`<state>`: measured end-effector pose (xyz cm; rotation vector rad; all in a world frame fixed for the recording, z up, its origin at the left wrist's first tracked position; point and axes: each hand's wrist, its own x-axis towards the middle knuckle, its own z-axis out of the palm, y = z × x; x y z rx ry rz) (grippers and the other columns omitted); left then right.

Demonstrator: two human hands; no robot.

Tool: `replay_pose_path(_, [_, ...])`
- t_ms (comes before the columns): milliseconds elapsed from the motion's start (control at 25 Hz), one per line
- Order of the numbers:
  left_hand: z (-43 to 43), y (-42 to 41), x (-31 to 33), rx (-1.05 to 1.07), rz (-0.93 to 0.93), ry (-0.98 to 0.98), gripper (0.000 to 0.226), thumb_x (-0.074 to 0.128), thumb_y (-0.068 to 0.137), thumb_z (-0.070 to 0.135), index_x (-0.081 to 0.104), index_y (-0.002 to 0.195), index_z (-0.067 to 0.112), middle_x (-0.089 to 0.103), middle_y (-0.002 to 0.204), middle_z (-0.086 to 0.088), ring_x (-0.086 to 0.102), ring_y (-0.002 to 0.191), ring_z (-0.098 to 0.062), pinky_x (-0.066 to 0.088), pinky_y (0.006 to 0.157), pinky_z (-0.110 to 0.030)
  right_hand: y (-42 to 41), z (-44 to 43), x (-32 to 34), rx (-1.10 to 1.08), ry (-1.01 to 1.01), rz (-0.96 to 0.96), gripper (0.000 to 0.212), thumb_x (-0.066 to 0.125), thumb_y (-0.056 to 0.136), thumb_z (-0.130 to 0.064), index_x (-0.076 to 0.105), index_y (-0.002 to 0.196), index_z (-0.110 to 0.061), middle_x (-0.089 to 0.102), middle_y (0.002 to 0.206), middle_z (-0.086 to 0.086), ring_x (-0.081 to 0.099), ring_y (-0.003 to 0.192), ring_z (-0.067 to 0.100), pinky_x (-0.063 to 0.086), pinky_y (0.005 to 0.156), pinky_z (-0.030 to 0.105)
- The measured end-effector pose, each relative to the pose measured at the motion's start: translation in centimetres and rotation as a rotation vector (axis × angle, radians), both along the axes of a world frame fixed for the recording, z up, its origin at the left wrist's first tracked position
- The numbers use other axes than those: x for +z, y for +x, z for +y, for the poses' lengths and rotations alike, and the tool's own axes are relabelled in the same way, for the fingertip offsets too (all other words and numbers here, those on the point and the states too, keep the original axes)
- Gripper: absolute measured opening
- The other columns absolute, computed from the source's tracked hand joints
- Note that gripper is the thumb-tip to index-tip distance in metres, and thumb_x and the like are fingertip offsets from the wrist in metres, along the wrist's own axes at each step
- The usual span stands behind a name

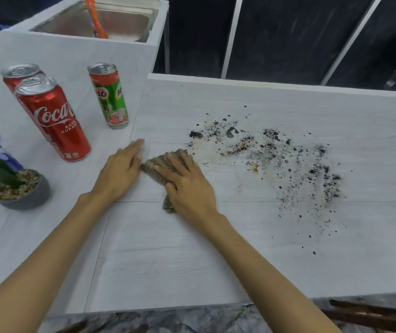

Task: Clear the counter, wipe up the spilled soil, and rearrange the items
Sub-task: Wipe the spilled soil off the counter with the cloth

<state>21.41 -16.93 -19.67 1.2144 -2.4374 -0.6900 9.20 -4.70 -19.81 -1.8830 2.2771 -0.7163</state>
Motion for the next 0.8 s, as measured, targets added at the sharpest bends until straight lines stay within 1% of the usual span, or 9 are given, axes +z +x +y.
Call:
replay_pose_path(80, [0.6, -0.6, 0.1, -0.036, -0.014, 0.008, 0.046, 0.027, 0.099, 0.027, 0.022, 0.145, 0.025, 0.016, 0.149, 0.014, 0.015, 0.143, -0.015, 0.008, 0.117, -0.031, -3.4, 0.4, 0.5, -0.043, 0.007, 0.023, 0.045, 0.034, 0.097, -0.02, 0.04, 0.14, -0.027, 0.03, 0.154, -0.003, 0.013, 0.146, 0.02, 0.011, 0.118, 0.032])
replay_pose_path(160, [0.4, -1.1, 0.7, -0.062, -0.03, 0.009, 0.048, 0.026, 0.099, 0.029, 0.018, 0.147, 0.024, 0.014, 0.148, 0.018, 0.009, 0.144, -0.012, 0.003, 0.116, -0.026, -7.2, 0.2, 0.6, -0.102, 0.012, -0.024, 0.044, 0.035, 0.097, -0.018, 0.04, 0.14, -0.025, 0.03, 0.153, -0.003, 0.014, 0.146, 0.02, 0.017, 0.117, 0.036])
replay_pose_path(280, [-1.1, -1.3, 0.8, -0.067, -0.057, -0.009, 0.049, 0.027, 0.099, 0.029, 0.018, 0.147, 0.019, 0.015, 0.156, 0.004, 0.009, 0.145, -0.014, 0.002, 0.115, -0.023, -10.7, -1.2, 1.0, -0.325, -0.055, -0.182, 0.044, 0.041, 0.092, -0.01, 0.049, 0.135, -0.018, 0.042, 0.147, 0.002, 0.026, 0.142, 0.024, 0.029, 0.115, 0.047])
replay_pose_path(360, [-1.7, -1.4, 0.0, -0.055, -0.087, -0.061, 0.047, 0.026, 0.1, 0.024, 0.022, 0.146, 0.015, 0.019, 0.156, 0.0, 0.013, 0.145, -0.014, 0.002, 0.116, -0.026, -10.3, -2.4, 1.7, -0.447, -0.172, -0.304, 0.041, 0.043, 0.09, -0.006, 0.056, 0.128, -0.015, 0.049, 0.142, 0.005, 0.038, 0.135, 0.026, 0.034, 0.112, 0.043])
replay_pose_path(400, [-1.8, -1.6, -0.5, -0.049, -0.097, -0.104, 0.047, 0.025, 0.1, 0.022, 0.024, 0.145, 0.013, 0.021, 0.155, -0.001, 0.014, 0.145, -0.014, 0.003, 0.117, -0.028, -9.0, -3.1, 2.2, -0.401, -0.208, -0.331, 0.042, 0.043, 0.089, -0.004, 0.058, 0.127, -0.017, 0.052, 0.14, 0.004, 0.041, 0.132, 0.027, 0.034, 0.112, 0.039])
replay_pose_path(440, [-2.0, -1.7, -1.0, -0.044, -0.1, -0.136, 0.046, 0.025, 0.1, 0.02, 0.025, 0.145, 0.011, 0.023, 0.155, -0.002, 0.015, 0.145, -0.014, 0.004, 0.118, -0.03, -7.1, -3.8, 2.3, -0.291, -0.219, -0.315, 0.045, 0.042, 0.087, -0.004, 0.059, 0.126, -0.019, 0.053, 0.139, 0.003, 0.041, 0.131, 0.027, 0.033, 0.112, 0.038])
replay_pose_path(520, [-2.1, -1.8, -1.5, -0.046, -0.111, -0.17, 0.046, 0.024, 0.099, 0.019, 0.026, 0.144, 0.01, 0.024, 0.155, -0.004, 0.016, 0.145, -0.014, 0.005, 0.119, -0.031, -2.2, -4.8, 0.9, -0.103, -0.127, -0.155, 0.052, 0.038, 0.083, -0.01, 0.055, 0.13, -0.022, 0.05, 0.141, 0.004, 0.036, 0.133, 0.031, 0.026, 0.115, 0.041])
replay_pose_path(640, [-2.4, -1.7, -1.6, -0.059, -0.127, -0.187, 0.046, 0.023, 0.099, 0.019, 0.026, 0.144, 0.01, 0.023, 0.155, -0.003, 0.015, 0.145, -0.013, 0.006, 0.119, -0.029, -1.6, -5.4, -0.8, -0.112, -0.017, 0.012, 0.046, 0.037, 0.093, -0.019, 0.043, 0.14, -0.021, 0.035, 0.151, 0.006, 0.018, 0.144, 0.028, 0.012, 0.12, 0.038])
replay_pose_path(800, [-2.1, -1.6, -1.6, -0.068, -0.14, -0.192, 0.047, 0.022, 0.1, 0.022, 0.024, 0.145, 0.01, 0.021, 0.155, -0.003, 0.015, 0.145, -0.014, 0.006, 0.118, -0.03, -8.4, -4.3, -0.3, -0.12, -0.032, 0.088, 0.045, 0.03, 0.096, -0.013, 0.042, 0.14, -0.017, 0.035, 0.151, 0.005, 0.021, 0.144, 0.026, 0.011, 0.12, 0.038])
